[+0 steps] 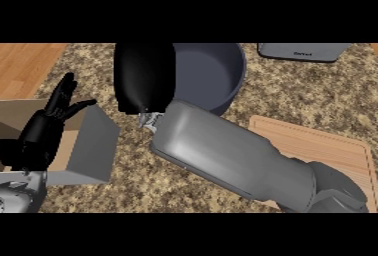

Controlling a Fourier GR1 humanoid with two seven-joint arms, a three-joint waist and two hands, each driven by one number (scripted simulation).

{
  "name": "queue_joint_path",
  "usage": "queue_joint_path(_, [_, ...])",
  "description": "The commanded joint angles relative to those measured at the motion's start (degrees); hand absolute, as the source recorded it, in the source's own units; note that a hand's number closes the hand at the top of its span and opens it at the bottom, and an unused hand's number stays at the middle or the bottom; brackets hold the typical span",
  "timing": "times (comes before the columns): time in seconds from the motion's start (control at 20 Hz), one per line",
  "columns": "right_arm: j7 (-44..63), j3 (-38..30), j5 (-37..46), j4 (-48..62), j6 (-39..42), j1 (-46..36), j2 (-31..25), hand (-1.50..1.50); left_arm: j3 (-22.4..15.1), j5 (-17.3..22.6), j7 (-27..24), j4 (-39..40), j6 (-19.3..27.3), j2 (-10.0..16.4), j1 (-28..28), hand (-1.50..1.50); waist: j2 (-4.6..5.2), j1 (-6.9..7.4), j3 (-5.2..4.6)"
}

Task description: Pick the bell pepper from the cutting board and place it in the pot

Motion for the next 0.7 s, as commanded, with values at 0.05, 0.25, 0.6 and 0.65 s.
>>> queue_joint_path(0.05, [2.0, -3.5, -0.5, 5.7, -8.0, -3.0, 0.5, 1.5, 0.5, -1.5, 2.8, 6.8, -0.4, 2.5, 5.8, 0.0, 0.91, -0.83, -0.85])
queue_joint_path(0.25, [-2.5, -5.4, -2.0, 12.2, -10.4, -4.1, 0.5, 1.5, -0.8, -2.5, 4.3, 6.5, 1.1, 0.9, 4.7, 0.0, 1.44, -0.88, -0.84])
queue_joint_path(0.6, [-10.9, -9.4, -3.8, 23.2, -14.3, -5.6, 0.5, 1.5, 0.5, -1.3, 4.9, 4.4, 0.3, 1.9, 5.0, 0.0, 2.01, -0.25, -0.81])
queue_joint_path(0.65, [-11.5, -8.6, -5.3, 23.7, -13.9, -5.2, 0.5, 1.5, -0.1, -1.8, 3.3, 5.6, 0.6, 0.7, 4.8, 0.0, 2.03, -0.34, -0.88])
